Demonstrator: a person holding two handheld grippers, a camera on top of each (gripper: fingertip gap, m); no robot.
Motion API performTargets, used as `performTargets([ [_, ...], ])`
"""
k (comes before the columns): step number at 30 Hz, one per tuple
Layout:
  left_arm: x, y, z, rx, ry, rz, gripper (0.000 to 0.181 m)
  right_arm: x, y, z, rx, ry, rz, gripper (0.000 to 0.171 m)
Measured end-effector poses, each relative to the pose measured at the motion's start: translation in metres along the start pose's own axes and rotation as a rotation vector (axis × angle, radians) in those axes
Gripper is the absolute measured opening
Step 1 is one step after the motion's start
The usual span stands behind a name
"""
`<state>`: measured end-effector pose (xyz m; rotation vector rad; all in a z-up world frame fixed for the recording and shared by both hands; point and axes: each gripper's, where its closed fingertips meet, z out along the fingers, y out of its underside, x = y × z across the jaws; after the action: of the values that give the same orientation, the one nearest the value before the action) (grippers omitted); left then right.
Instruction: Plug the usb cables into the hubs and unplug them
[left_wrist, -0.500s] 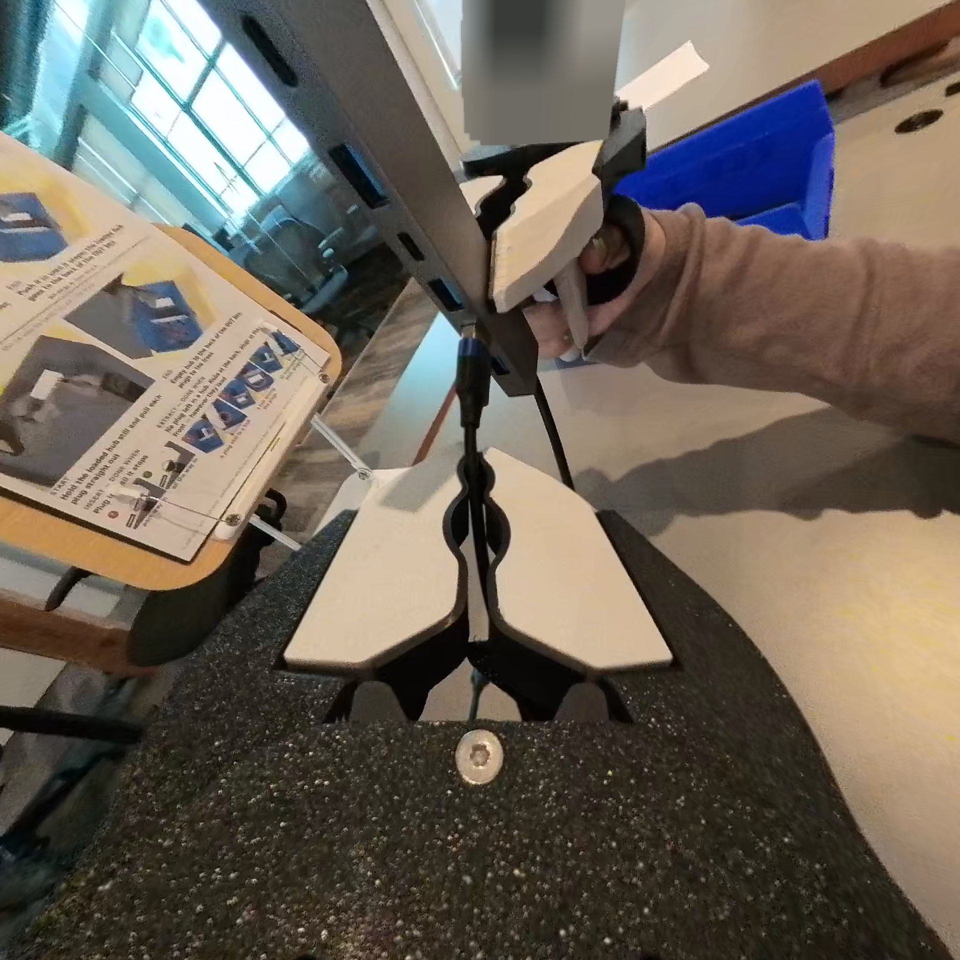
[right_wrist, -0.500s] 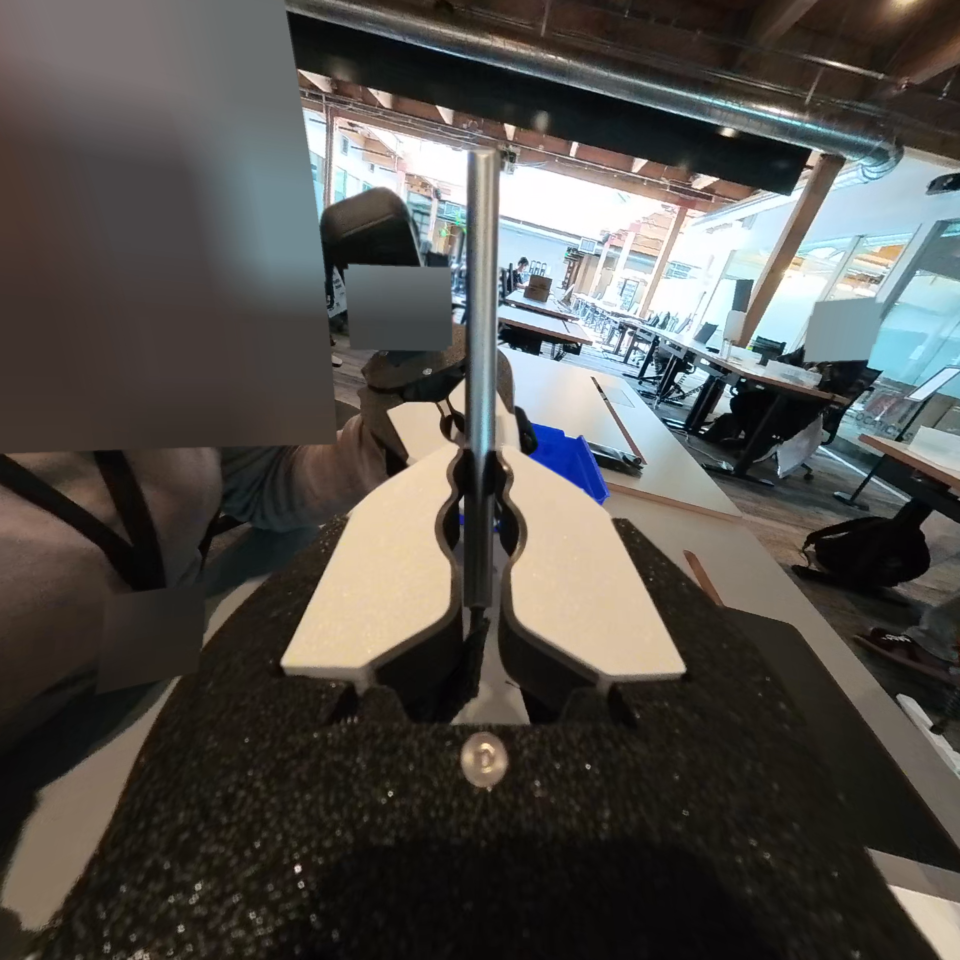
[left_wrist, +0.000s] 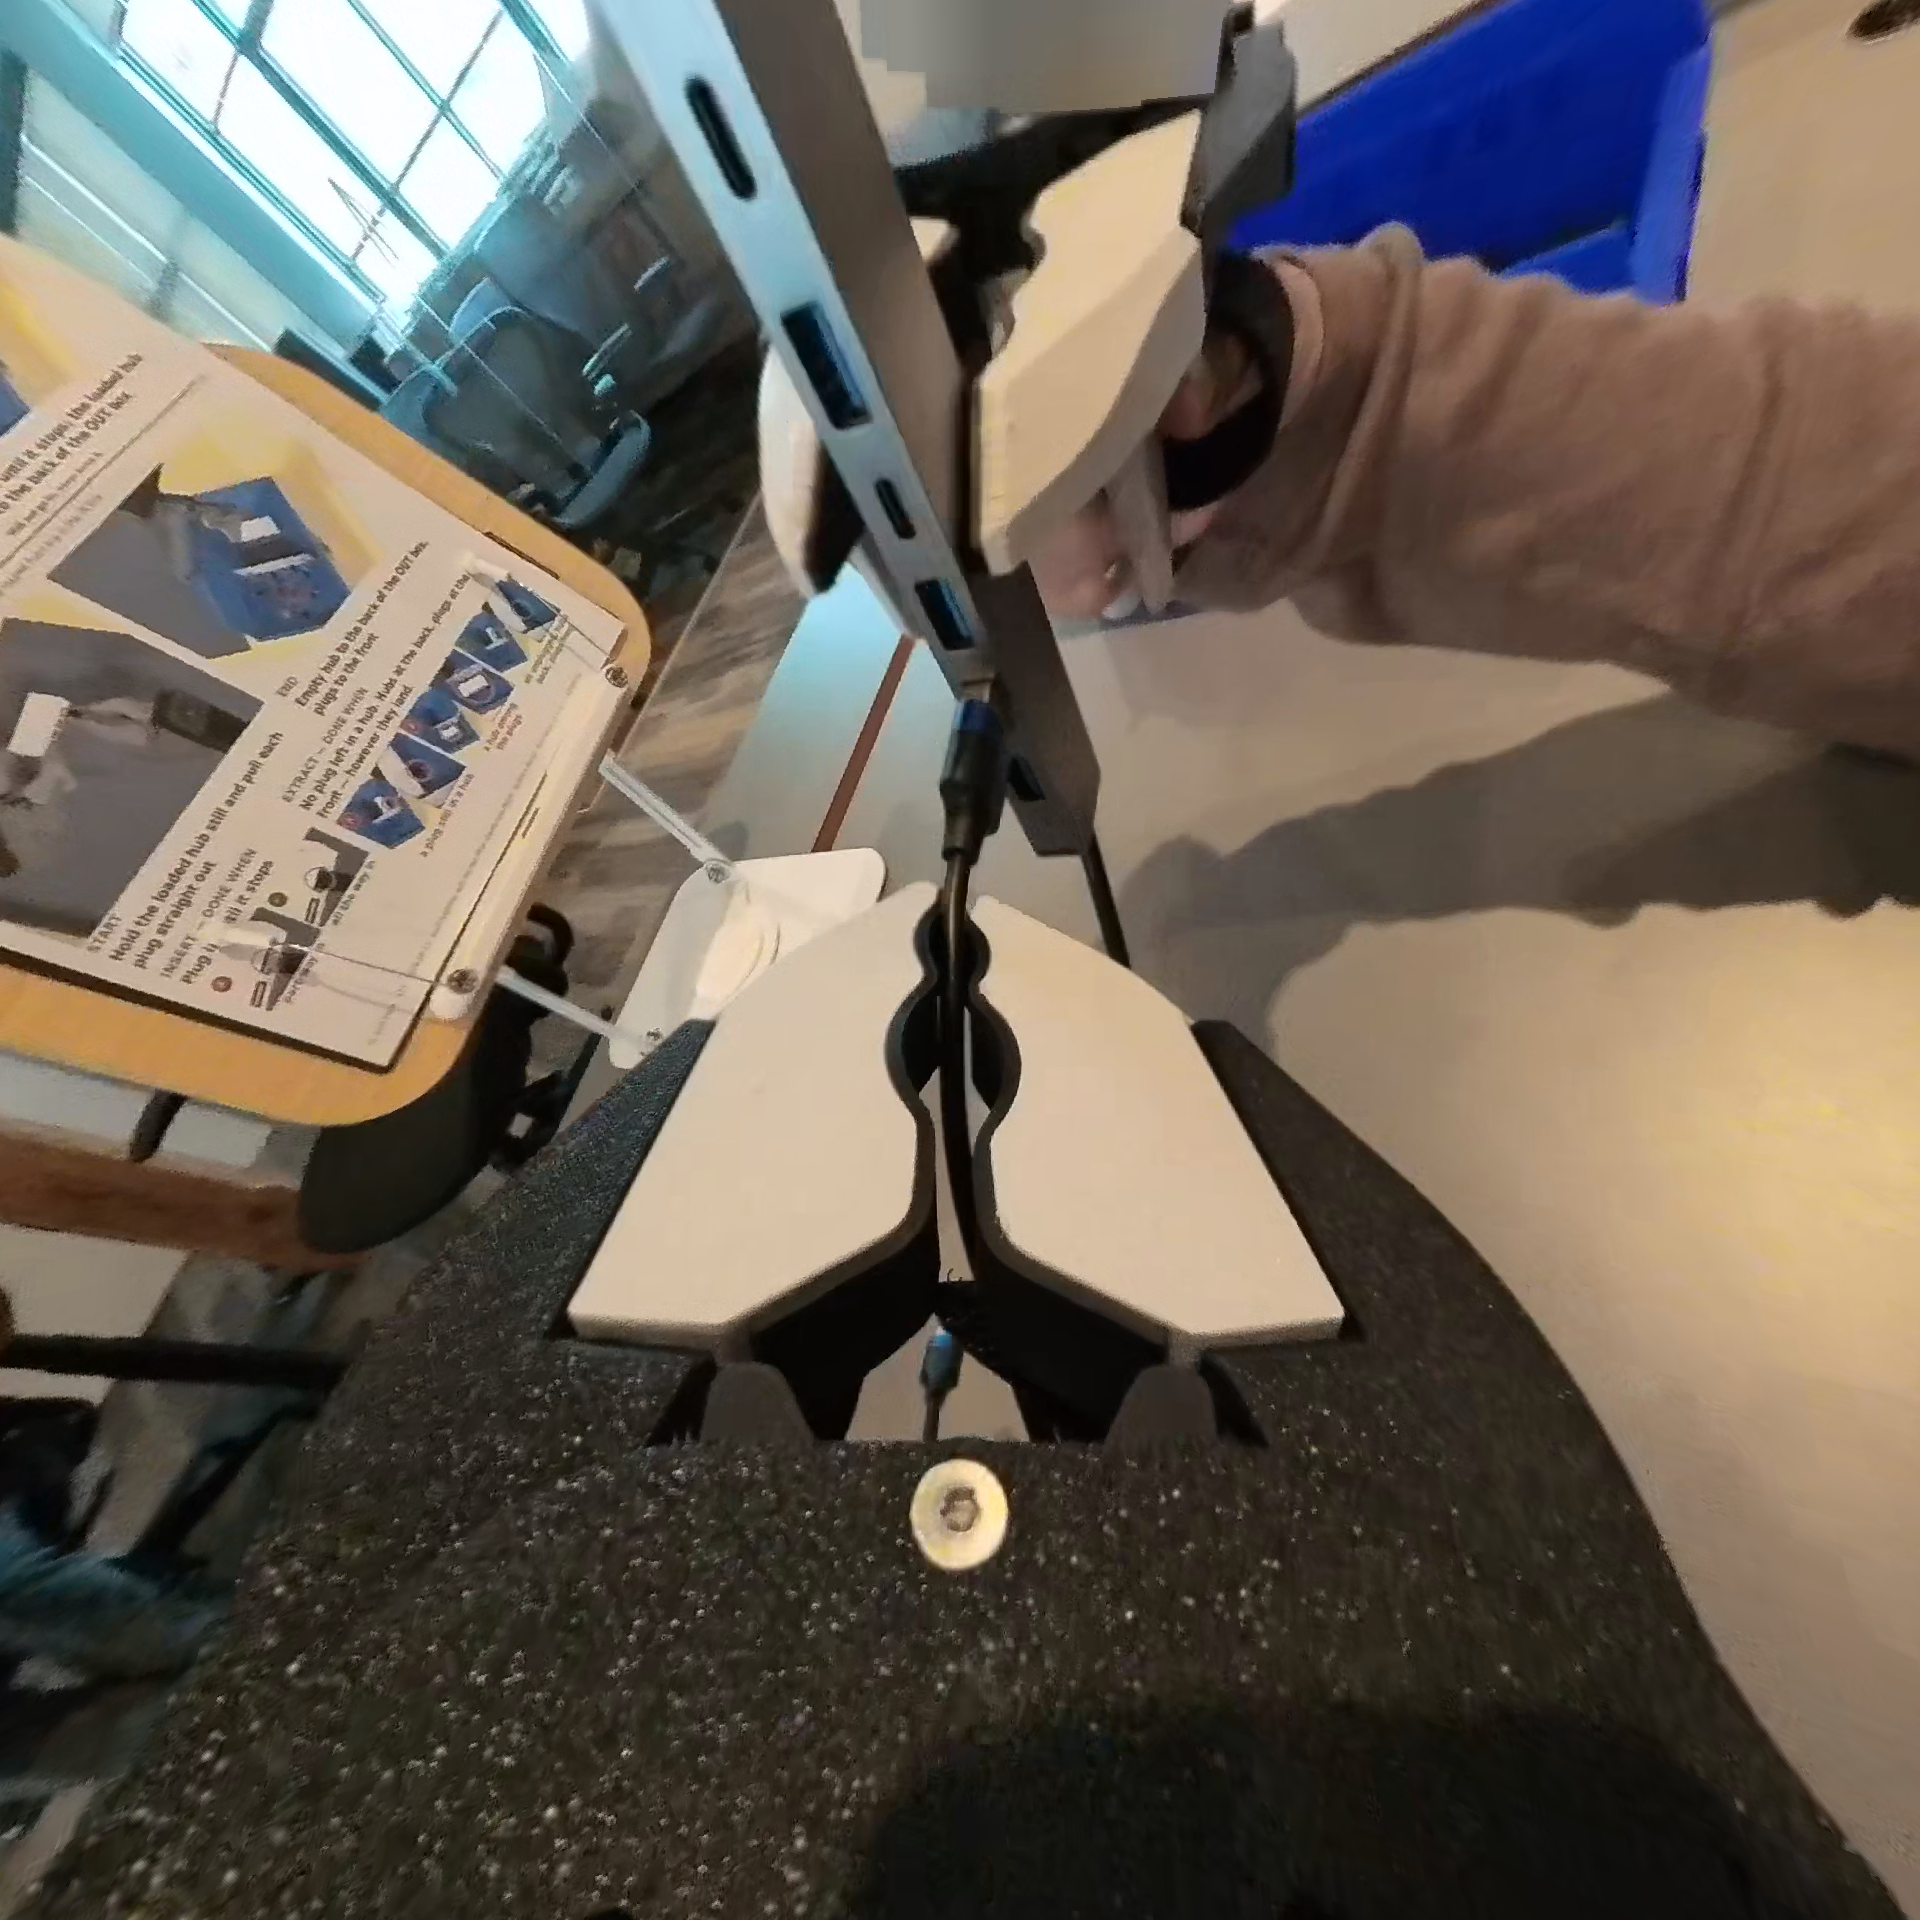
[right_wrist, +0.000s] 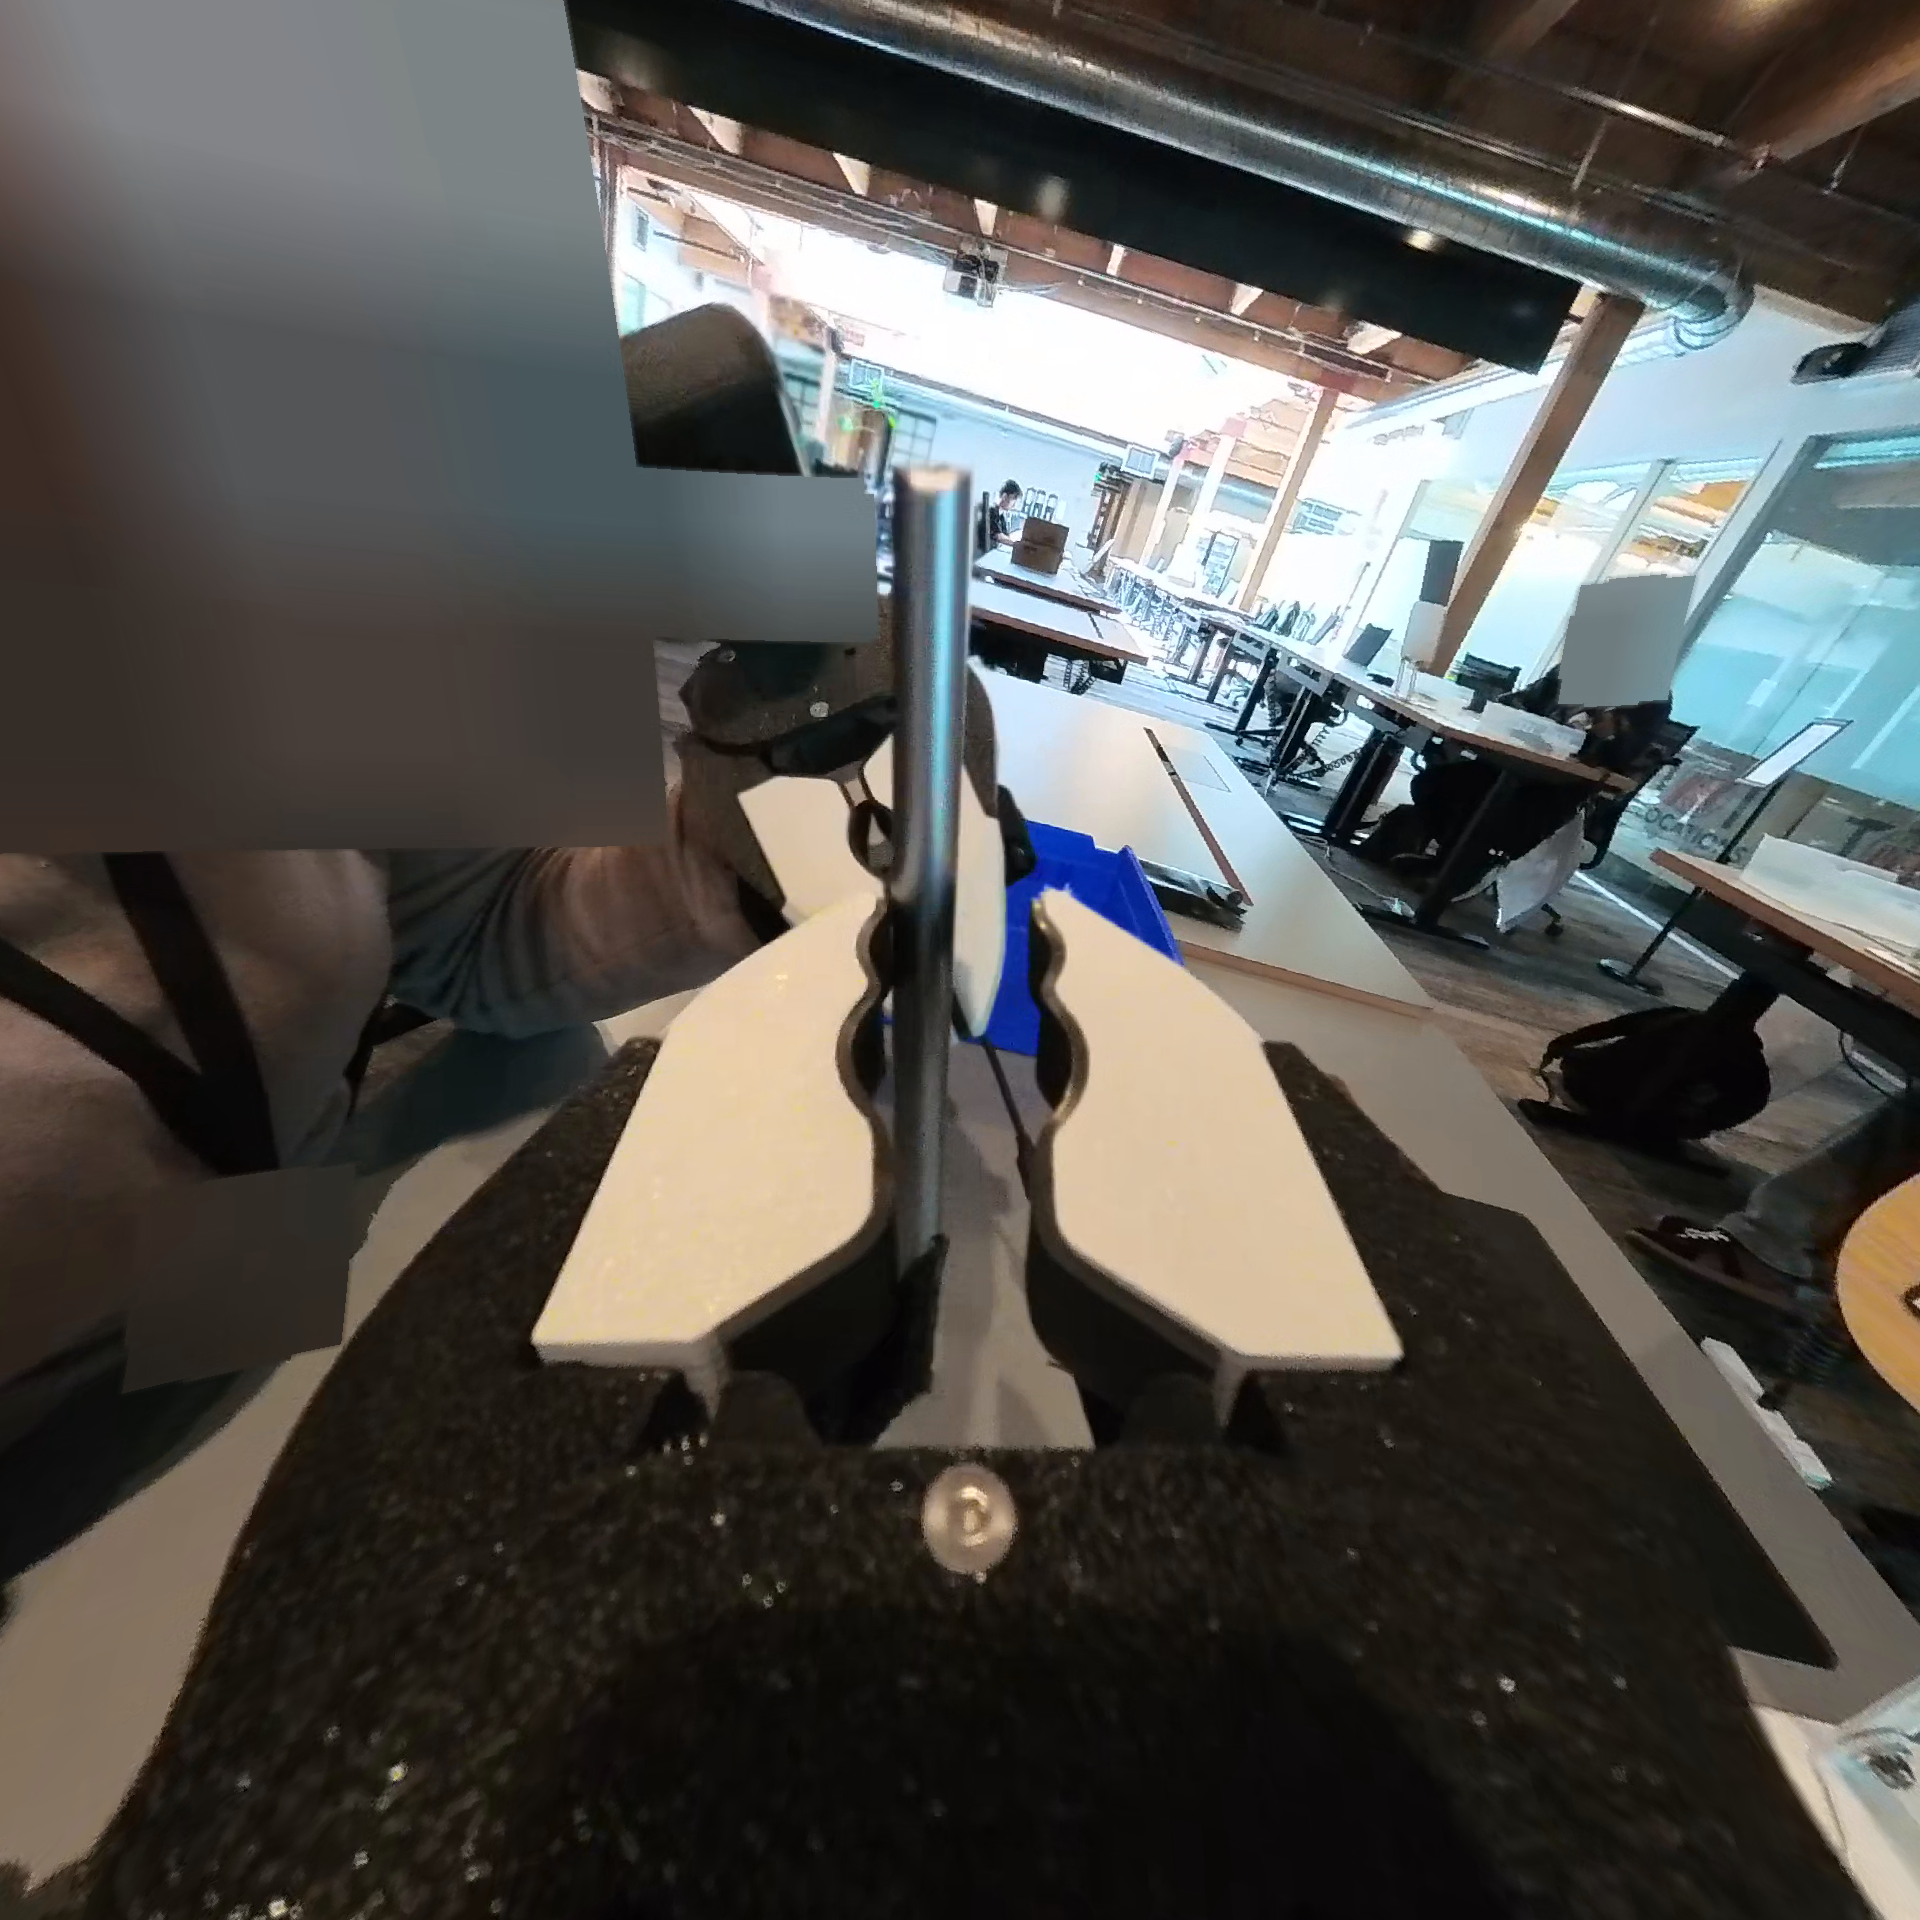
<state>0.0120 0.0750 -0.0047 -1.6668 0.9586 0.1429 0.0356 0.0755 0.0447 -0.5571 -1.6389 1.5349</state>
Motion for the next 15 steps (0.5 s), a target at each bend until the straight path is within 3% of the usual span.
performTargets([
  [7, 0.003, -0.002, 0.001, -0.004, 0.001, 0.013, 0.0, -0.003, 0.009, -0.002, -0.087, 0.004, -0.021, 0.016],
  [10, 0.002, -0.005, 0.0, 0.02, -0.001, 0.0, 0.0, -0.003, 0.013, -0.002, -0.112, 0.007, -0.009, 0.022],
  [15, -0.001, -0.008, -0.002, 0.053, -0.027, 0.009, 0.0, -0.009, 0.012, -0.001, -0.114, -0.041, 0.008, 0.009],
])
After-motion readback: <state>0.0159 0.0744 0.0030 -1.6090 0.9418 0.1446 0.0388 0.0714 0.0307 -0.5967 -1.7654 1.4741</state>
